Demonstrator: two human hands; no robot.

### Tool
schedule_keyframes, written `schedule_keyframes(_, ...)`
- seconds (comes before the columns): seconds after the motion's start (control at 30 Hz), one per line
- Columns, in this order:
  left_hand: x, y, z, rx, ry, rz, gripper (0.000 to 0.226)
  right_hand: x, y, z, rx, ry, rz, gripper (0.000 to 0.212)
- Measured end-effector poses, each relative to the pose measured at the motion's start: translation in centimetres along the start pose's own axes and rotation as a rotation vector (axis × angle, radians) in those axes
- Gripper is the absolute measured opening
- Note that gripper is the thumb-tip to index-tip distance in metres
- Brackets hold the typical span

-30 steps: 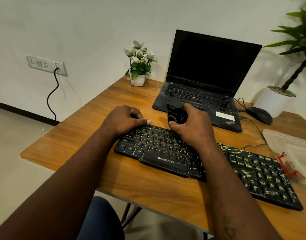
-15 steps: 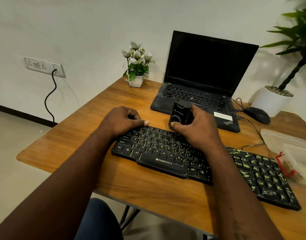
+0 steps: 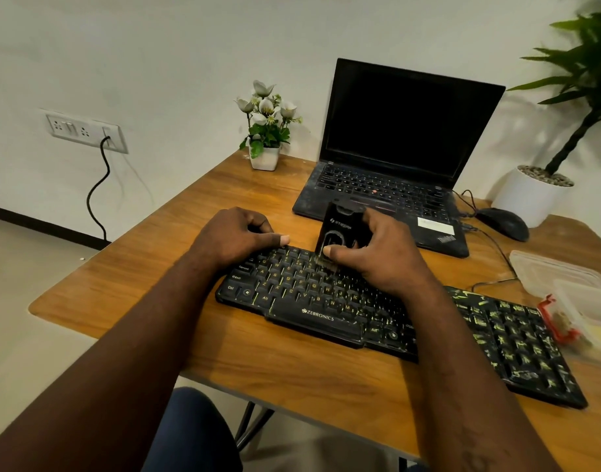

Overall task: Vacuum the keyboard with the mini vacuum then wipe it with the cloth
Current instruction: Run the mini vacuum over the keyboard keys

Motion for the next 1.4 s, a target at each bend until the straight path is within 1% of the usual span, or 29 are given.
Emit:
schedule_keyframes(0.03,0.0,0.0,0.0,0.006,0.002,-0.004,0.04,-0.2,-0.1,0.1,-0.001,0.024,0.003,0.059)
schedule_keyframes(0.17,-0.2,-0.1,0.0,0.024,0.012,-0.029,0.037,1.0,-0.4,0.3,-0.016,0.248,0.198,0.062)
schedule_keyframes(0.23,-0.4,-0.4,0.4,0.034,0.021,-0.049,0.032,1.3,-0.3,0.2,0.006,0.224,0.204,0.064)
schedule_keyframes(0.3,-1.2,-1.1,1.3,0.046,0.0,-0.134,0.024,1.0,-0.1,0.2,0.024,0.09,0.128,0.062)
schedule_keyframes(0.33,-1.8,-1.6,1.8,0.051,-0.021,-0.192,0.02,0.7,0.0,0.1,0.028,0.029,0.073,0.057)
schedule_keyframes(0.4,-3.2,-2.4,3.1,0.052,-0.063,-0.302,0.019,0.1,0.0,0.3,0.021,-0.005,-0.012,0.05)
schedule_keyframes(0.43,-3.9,-2.8,3.7,0.057,-0.08,-0.365,0.021,0.0,-0.2,0.6,0.01,0.015,-0.004,0.05)
schedule_keyframes(0.5,-5.5,-3.3,4.6,0.073,-0.103,-0.489,0.023,0.5,-0.5,1.1,-0.013,0.082,0.087,0.053)
schedule_keyframes(0.6,-7.1,-4.3,5.3,0.068,-0.129,-0.573,0.022,1.2,-0.5,1.1,-0.005,0.17,0.201,0.054)
schedule_keyframes(0.67,-7.5,-4.8,5.0,0.088,-0.099,-0.589,0.024,1.6,-0.4,1.0,0.008,0.185,0.24,0.054)
schedule_keyframes(0.73,-7.7,-5.0,4.6,0.093,-0.062,-0.602,0.026,2.1,-0.3,0.9,0.005,0.149,0.234,0.053)
schedule_keyframes(0.77,-7.7,-5.1,4.5,0.087,-0.047,-0.61,0.024,2.0,-0.2,1.1,0.0,0.099,0.194,0.052)
schedule_keyframes(0.83,-7.8,-5.4,4.1,0.063,-0.018,-0.624,0.012,1.5,-0.1,1.2,-0.006,0.007,0.056,0.049)
schedule_keyframes(0.87,-7.8,-5.5,4.0,0.047,-0.005,-0.63,0.008,1.2,0.0,1.1,-0.002,-0.005,-0.005,0.049)
schedule_keyframes(0.9,-7.7,-5.4,4.1,0.032,0.0,-0.634,0.009,1.2,0.0,1.1,0.008,0.011,-0.034,0.051)
schedule_keyframes(0.97,-7.7,-5.3,4.0,0.017,-0.006,-0.631,0.023,1.8,-0.5,1.5,0.013,0.12,0.004,0.059)
schedule_keyframes(1.03,-7.8,-5.2,4.1,0.009,0.003,-0.631,0.029,2.9,-0.9,1.4,0.006,0.254,0.11,0.063)
schedule_keyframes(1.07,-7.8,-5.1,4.2,0.0,0.004,-0.629,0.028,3.1,-0.8,1.1,0.027,0.286,0.144,0.063)
schedule_keyframes(1.1,-7.7,-5.2,4.2,-0.012,0.004,-0.628,0.024,2.8,-0.5,0.7,0.061,0.268,0.14,0.062)
schedule_keyframes(1.17,-7.7,-5.4,4.1,-0.025,0.018,-0.617,0.013,1.3,0.6,-0.1,0.116,0.113,0.034,0.06)
schedule_keyframes(1.2,-7.7,-5.6,4.1,-0.027,0.011,-0.609,0.008,0.4,1.2,-0.5,0.135,0.064,-0.028,0.059)
schedule_keyframes(1.23,-7.6,-5.6,4.1,-0.037,-0.012,-0.597,0.004,-0.2,1.4,-0.7,0.153,0.071,-0.053,0.058)
schedule_keyframes(1.27,-7.6,-5.6,4.2,-0.05,-0.034,-0.59,0.003,-0.4,1.2,-0.5,0.157,0.121,-0.03,0.059)
schedule_keyframes(1.33,-7.8,-5.7,4.2,-0.066,-0.042,-0.593,0.003,0.5,0.2,0.1,0.117,0.236,0.086,0.063)
schedule_keyframes(1.4,-7.8,-5.6,4.2,-0.051,-0.037,-0.58,0.019,1.7,-0.3,0.7,0.068,0.283,0.196,0.063)
Point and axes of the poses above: each hand's wrist, its own y-axis away from the middle knuckle, its own x-axis out of the back of the hand, z = x × y, the point moved 8 cm from there along -y, towards the middle knuckle, and after that the axes turned 6 degrees about y, right-handed, at the moved point
